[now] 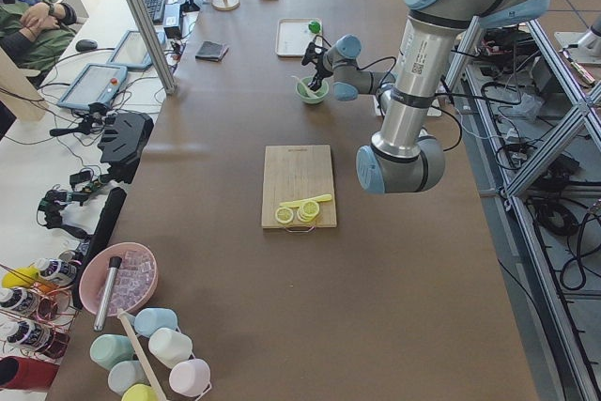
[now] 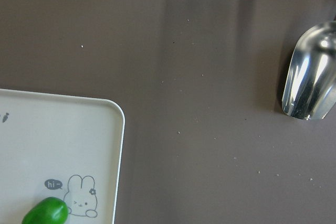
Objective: Put spoon and bun in bowl
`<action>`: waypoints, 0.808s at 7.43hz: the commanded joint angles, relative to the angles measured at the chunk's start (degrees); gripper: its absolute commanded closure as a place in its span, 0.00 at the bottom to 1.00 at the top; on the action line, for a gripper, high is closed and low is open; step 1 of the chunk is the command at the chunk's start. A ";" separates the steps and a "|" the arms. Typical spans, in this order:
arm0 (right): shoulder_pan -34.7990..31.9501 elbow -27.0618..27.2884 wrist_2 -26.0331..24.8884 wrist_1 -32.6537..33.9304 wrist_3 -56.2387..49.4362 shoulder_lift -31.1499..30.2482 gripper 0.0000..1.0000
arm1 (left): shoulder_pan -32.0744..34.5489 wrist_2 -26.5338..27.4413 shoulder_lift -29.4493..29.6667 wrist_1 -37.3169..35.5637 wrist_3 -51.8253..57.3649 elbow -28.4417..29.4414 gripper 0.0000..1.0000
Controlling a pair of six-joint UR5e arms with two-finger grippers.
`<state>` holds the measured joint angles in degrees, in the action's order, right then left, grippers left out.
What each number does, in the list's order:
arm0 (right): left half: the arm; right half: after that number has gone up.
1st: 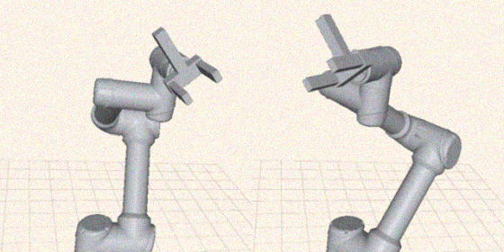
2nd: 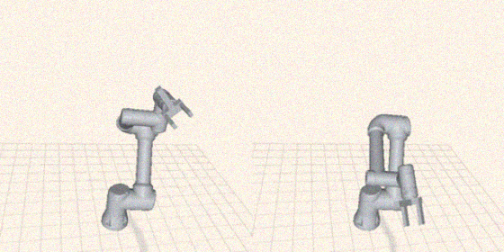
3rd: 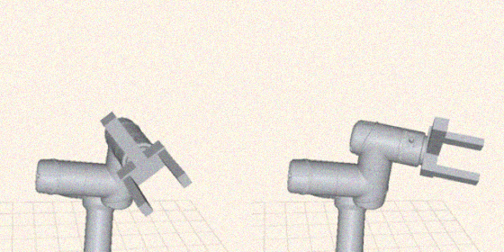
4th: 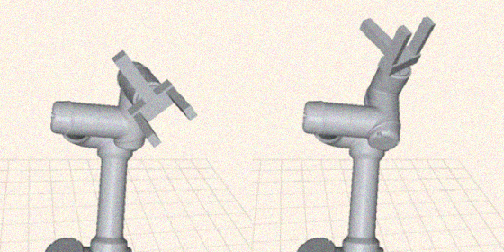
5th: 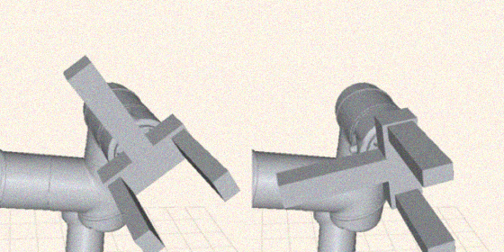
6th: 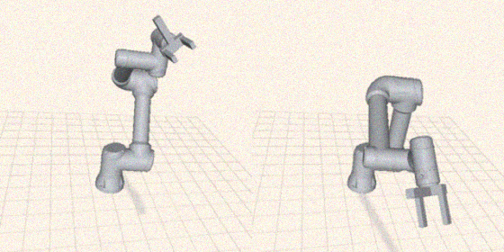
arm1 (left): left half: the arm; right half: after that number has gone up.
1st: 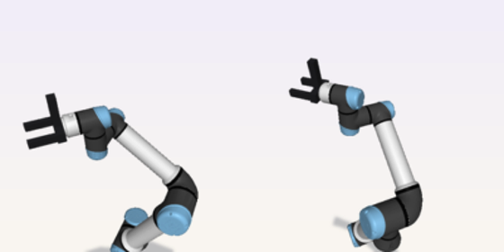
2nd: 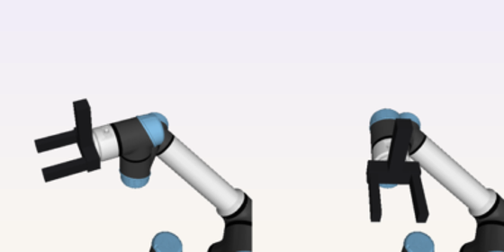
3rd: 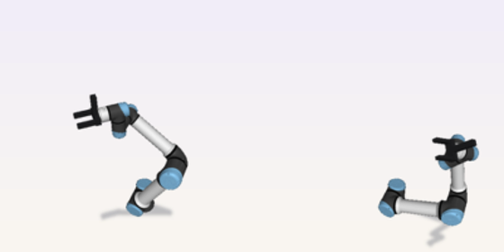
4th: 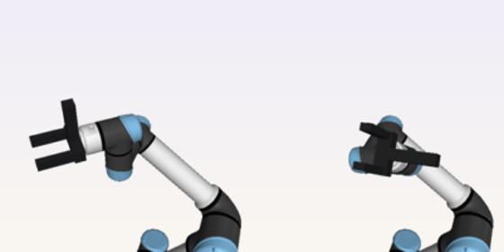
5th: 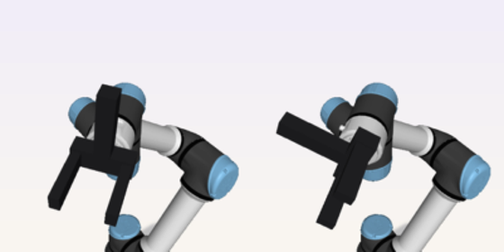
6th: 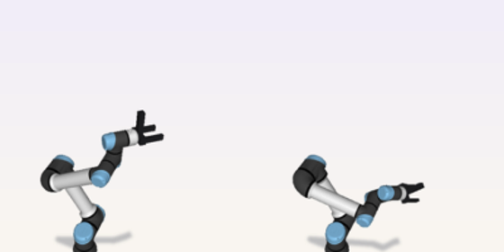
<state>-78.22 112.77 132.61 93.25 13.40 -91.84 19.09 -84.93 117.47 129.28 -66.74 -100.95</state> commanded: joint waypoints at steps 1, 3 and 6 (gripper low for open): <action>-0.09 0.00 0.10 0.00 -0.39 -0.09 0.00 | 3.22 -2.68 0.04 -1.39 0.12 -0.39 0.03; -1.83 0.17 -0.07 -0.09 -0.74 -2.98 0.00 | 13.72 -16.35 -0.84 -13.03 2.12 -4.15 0.03; -4.83 0.00 0.11 0.00 -3.99 -6.50 0.00 | 32.69 -35.24 -2.50 -34.92 29.38 -6.98 0.03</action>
<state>-82.17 112.81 132.72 93.22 10.19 -96.90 43.57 -111.92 115.79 102.61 -48.27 -107.18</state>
